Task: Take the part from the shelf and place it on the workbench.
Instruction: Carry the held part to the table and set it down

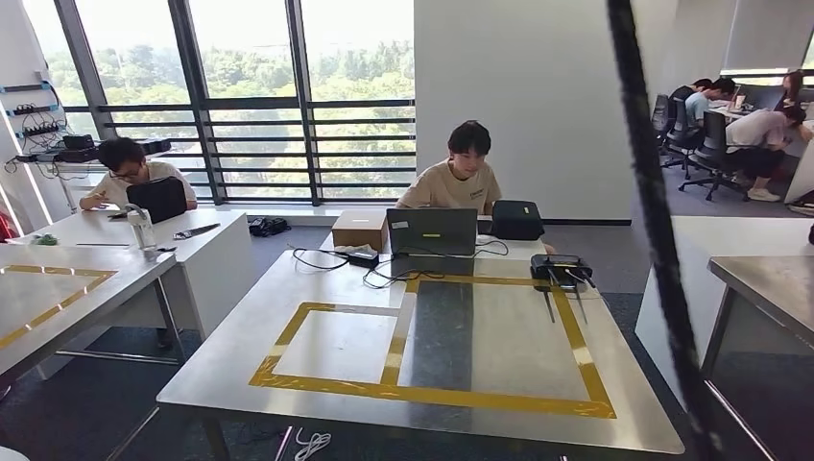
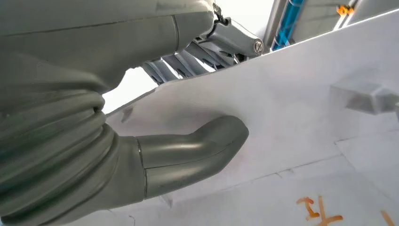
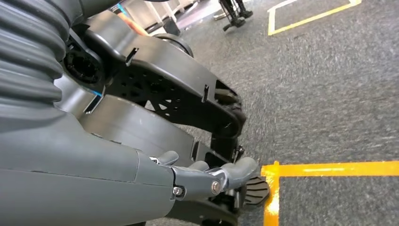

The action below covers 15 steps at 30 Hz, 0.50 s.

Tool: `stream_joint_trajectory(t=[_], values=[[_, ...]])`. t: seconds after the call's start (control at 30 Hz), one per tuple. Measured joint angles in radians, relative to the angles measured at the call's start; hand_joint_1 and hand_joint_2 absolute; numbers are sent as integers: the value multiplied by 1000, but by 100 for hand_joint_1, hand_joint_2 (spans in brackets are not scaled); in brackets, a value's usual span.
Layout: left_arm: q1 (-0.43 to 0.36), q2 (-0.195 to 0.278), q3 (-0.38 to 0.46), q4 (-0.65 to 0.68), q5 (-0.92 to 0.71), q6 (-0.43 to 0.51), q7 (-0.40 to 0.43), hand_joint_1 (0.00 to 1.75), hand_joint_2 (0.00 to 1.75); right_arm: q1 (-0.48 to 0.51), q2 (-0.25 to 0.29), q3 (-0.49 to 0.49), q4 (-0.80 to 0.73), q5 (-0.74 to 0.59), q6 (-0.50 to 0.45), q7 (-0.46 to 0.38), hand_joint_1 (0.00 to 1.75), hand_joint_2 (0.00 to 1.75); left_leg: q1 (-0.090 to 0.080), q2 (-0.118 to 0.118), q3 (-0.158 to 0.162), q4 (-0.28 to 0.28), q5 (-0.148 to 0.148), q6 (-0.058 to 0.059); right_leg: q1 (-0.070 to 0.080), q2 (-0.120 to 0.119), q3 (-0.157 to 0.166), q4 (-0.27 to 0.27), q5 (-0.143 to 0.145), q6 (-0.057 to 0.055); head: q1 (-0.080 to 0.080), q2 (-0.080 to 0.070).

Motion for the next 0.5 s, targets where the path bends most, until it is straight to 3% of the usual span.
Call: stream_joint_trajectory(t=[0.07,0.1,0.13,0.2,0.27,0.4,0.43,0.5], values=[[0,0,0,8,0,0,0,175,175,2,1,-2,0,0,0,3,0,175,0,2,-86,127,-29,-2,3,-2,16,0,-15,-5,-1,0],[1,1,0,11,0,0,1,175,175,3,1,-3,0,0,0,4,0,175,0,3,-113,152,-18,-1,4,-2,25,0,-23,-6,-2,0],[1,1,0,14,0,0,1,175,175,4,1,-3,0,0,0,4,0,175,-1,4,-119,136,13,1,5,-2,37,0,-32,-5,-2,0],[0,2,0,18,0,-1,1,175,175,4,1,-4,0,0,-1,4,0,175,-4,9,-81,14,107,10,5,-2,63,0,-54,0,-3,0],[-6,4,-1,22,0,-2,1,175,175,3,2,-5,0,-2,-2,6,0,175,-12,17,-34,-94,147,22,7,-3,76,-2,-75,11,-3,-1],[-19,5,-2,29,0,-6,0,175,175,0,2,-6,0,-4,-5,7,0,175,-15,10,-8,-131,118,48,9,-7,86,17,-74,34,0,0],[-23,5,-3,30,-1,-6,0,175,175,-2,2,-6,0,-4,-5,7,0,175,-14,7,3,-134,111,54,8,-6,68,52,-72,38,1,0],[-28,5,-3,31,-1,-7,0,175,175,-3,2,-6,0,-3,-5,7,0,175,-13,5,25,-138,95,63,6,-2,-4,163,-87,45,3,0]])
